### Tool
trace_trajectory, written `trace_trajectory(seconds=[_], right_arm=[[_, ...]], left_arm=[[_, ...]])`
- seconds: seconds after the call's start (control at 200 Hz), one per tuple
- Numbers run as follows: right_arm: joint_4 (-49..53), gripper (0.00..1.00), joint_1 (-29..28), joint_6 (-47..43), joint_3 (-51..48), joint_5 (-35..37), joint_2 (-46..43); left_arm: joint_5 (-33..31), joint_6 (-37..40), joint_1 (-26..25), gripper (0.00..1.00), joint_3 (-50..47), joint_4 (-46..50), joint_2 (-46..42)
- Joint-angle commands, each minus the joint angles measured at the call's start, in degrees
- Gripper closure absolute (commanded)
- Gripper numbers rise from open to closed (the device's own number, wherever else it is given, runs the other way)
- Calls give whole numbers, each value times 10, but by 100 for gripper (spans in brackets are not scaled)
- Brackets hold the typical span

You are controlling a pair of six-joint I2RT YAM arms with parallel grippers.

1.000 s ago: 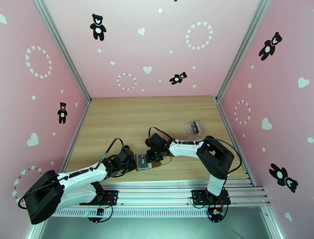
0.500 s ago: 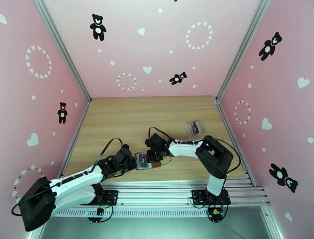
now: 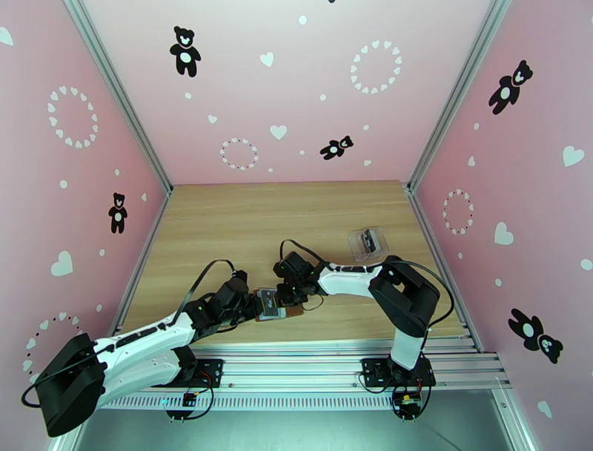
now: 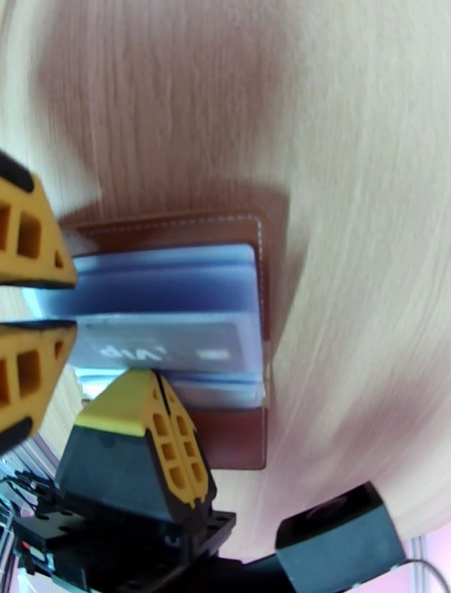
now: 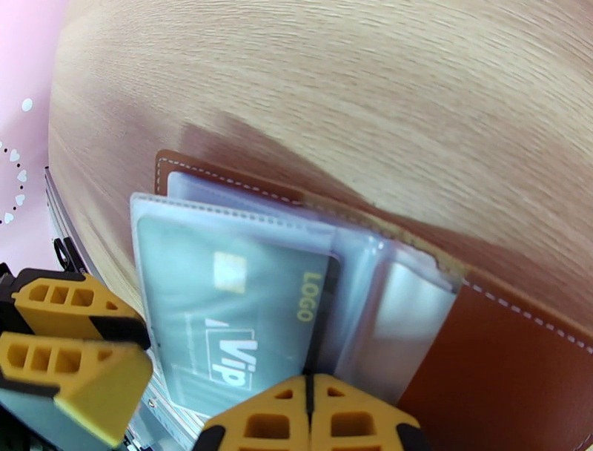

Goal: Put the credit cards into the card holder

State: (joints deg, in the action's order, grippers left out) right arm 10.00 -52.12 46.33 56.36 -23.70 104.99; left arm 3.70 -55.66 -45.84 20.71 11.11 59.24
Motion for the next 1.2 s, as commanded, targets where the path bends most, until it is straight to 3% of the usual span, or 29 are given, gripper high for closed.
trace_trajectory(seconds=[0.0,0.53,1.196], right_arm=[[11,95,-3,-3,-8,15,24],[-1,95,-3,3,-20,12,12],[-5,90,22,21,-83,66,-134]], left_arm=[[15,-1,-1,75,-1,-19,7],[59,-2,-2,74,7,-76,42],[86,11,-13,74,70,-117,110]])
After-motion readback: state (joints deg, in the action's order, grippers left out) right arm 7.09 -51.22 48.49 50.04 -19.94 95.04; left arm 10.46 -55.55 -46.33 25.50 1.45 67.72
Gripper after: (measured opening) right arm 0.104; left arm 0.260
